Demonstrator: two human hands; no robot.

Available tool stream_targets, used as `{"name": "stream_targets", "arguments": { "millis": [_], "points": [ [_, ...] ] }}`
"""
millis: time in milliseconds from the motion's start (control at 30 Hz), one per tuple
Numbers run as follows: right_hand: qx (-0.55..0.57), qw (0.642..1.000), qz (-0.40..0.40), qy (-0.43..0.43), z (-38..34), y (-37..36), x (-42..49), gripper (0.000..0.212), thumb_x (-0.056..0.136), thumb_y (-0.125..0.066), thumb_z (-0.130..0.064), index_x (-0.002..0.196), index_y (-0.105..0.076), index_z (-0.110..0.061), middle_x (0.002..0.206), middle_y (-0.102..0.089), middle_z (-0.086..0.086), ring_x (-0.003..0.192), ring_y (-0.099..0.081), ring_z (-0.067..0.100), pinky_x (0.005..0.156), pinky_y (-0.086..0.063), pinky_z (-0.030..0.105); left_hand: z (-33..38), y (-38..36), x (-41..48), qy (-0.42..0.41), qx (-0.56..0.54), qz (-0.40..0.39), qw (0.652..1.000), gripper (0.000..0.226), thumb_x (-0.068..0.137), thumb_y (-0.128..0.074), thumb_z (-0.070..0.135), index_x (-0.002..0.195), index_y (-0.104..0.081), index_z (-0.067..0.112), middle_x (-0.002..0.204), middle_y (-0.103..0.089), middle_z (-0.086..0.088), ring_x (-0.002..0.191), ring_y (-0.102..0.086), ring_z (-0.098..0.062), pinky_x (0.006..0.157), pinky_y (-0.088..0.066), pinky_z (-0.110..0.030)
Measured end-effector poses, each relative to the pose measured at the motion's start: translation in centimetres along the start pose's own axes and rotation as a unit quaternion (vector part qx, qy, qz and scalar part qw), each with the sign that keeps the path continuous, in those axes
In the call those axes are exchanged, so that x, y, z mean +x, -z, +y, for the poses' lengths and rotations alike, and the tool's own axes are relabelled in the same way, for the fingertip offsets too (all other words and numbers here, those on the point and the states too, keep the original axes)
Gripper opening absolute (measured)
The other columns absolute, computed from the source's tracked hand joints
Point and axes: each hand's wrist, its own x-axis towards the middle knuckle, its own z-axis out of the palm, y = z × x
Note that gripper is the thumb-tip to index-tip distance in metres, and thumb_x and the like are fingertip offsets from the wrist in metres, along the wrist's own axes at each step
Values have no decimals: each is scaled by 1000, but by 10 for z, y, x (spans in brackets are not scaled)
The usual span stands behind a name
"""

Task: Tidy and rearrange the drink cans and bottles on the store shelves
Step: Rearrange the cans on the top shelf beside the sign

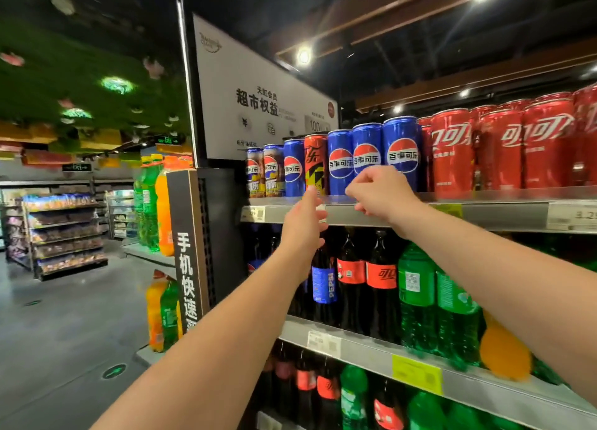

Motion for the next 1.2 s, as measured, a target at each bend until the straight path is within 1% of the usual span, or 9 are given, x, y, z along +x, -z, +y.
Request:
{"name": "stream_targets", "arguments": {
  "millis": [133, 267, 467, 600, 733, 933, 1000, 1067, 1200],
  "points": [
    [-86, 995, 9, 55, -25, -6, 27, 9, 82, -62, -22, 73, -64, -19, 86, -66, 1, 86, -67, 24, 83, -54, 38, 0, 13, 29, -9, -14, -8, 1000, 39, 96, -35, 51, 112, -55, 21, 107, -60, 0, 100, -57, -18, 86, -43, -36],
    [-152, 981, 17, 120, -45, -14, 55, 8, 84, -61, -21, 84, -66, -16, 89, -66, 4, 86, -61, 19, 72, -44, 29, -2, 25, 62, -24, -15, 3, 1000, 37, 95, -39, 51, 111, -55, 21, 93, -60, 6, 89, -57, -14, 83, -45, -34],
    [-273, 943, 5, 192, -59, -38, 97, 10, 85, -61, -25, 89, -65, -17, 89, -61, 2, 85, -55, 19, 70, -41, 29, -11, 46, 111, -48, 4, 31, 998, 37, 94, -45, 48, 114, -56, 19, 93, -61, 5, 91, -58, -14, 89, -47, -37],
    [-307, 929, 18, 208, -64, -56, 120, 18, 86, -61, -29, 96, -67, -15, 94, -63, 3, 85, -56, 20, 71, -43, 31, -18, 60, 133, -70, -2, 32, 997, 28, 95, -47, 44, 100, -59, 20, 90, -61, 3, 87, -58, -11, 84, -46, -33],
    [-338, 919, 29, 202, -70, -70, 141, 23, 84, -61, -31, 100, -67, -16, 105, -66, 8, 95, -60, 25, 79, -49, 36, -17, 74, 157, -97, -4, 40, 994, 23, 95, -48, 40, 83, -58, 23, 86, -61, 2, 78, -56, -10, 72, -45, -28],
    [-432, 888, 36, 153, -84, -78, 166, 35, 85, -57, -39, 111, -62, -16, 113, -63, 11, 100, -59, 31, 81, -48, 40, -10, 81, 188, -148, -3, 3, 989, 24, 95, -48, 39, 77, -55, 26, 81, -59, 4, 74, -53, -10, 69, -44, -26],
    [-474, 871, 14, 126, -87, -80, 172, 39, 86, -56, -45, 112, -61, -16, 114, -62, 11, 100, -58, 30, 81, -48, 39, -10, 81, 195, -161, -6, -11, 987, 25, 95, -48, 38, 76, -56, 24, 78, -59, 4, 70, -52, -9, 64, -44, -23],
    [-517, 851, -32, 89, -89, -81, 178, 46, 86, -55, -50, 116, -60, -15, 116, -61, 11, 99, -57, 29, 81, -48, 37, -10, 81, 201, -164, -17, -26, 986, 24, 95, -48, 36, 78, -57, 22, 75, -59, 6, 66, -54, -5, 54, -44, -16],
    [-539, 835, -109, 30, -91, -85, 186, 56, 87, -55, -55, 124, -58, -13, 119, -60, 8, 104, -57, 27, 84, -48, 37, -14, 80, 211, -171, -11, -56, 984, 22, 96, -47, 39, 83, -57, 25, 78, -61, 7, 74, -59, -8, 58, -43, -21]
  ]
}}
